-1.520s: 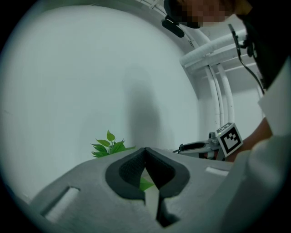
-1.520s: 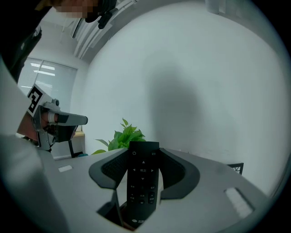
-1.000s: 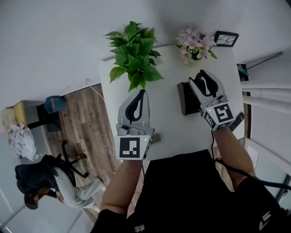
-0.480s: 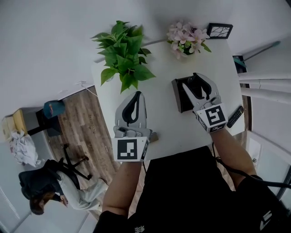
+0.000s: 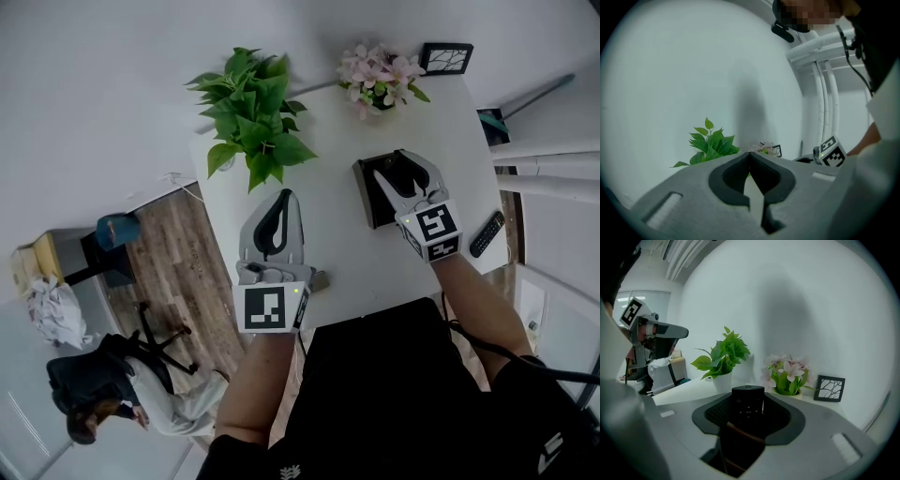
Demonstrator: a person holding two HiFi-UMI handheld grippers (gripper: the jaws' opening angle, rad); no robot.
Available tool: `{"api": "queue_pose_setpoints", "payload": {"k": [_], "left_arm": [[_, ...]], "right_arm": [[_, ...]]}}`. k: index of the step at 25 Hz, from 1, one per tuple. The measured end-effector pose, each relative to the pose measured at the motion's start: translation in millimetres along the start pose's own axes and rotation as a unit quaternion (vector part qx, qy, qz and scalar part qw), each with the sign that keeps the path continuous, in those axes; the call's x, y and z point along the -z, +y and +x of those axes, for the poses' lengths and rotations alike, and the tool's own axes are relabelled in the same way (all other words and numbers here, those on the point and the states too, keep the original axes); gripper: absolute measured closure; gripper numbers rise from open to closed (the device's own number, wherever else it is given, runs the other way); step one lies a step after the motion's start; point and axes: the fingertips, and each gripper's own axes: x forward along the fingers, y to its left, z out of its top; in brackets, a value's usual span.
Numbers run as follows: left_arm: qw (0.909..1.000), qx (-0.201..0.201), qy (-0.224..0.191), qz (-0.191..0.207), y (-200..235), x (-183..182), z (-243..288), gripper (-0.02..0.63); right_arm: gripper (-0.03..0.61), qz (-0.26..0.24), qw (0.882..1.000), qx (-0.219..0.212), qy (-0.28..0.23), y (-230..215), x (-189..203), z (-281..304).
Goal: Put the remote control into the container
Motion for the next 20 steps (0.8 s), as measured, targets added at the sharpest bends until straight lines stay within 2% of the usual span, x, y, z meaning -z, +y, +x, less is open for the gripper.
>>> {"api": "queue_pose_setpoints", "payload": {"k": [9,12,20], "left_arm": [[1.0,0.0,-0.007,0.006,2.4,-7.3,-12.1,0.612],[0.9999,-0.001,-0.01,0.008,3.9,-10.3,-17.0,0.612],[0.9994,0.014,-0.03,0.01,3.0,-27.5,-21.0,0.612]], "right_arm": [[0.381,-0.005,1.0,-0.004,0.009,7.5,4.3,-0.2],[0.333,-0.006,1.0,-0.007,0.01,9.9,0.3,-1.2],[0.325,-0.018,1.0,0.007,-0.008,10.0,-26.6,-21.0]]}}
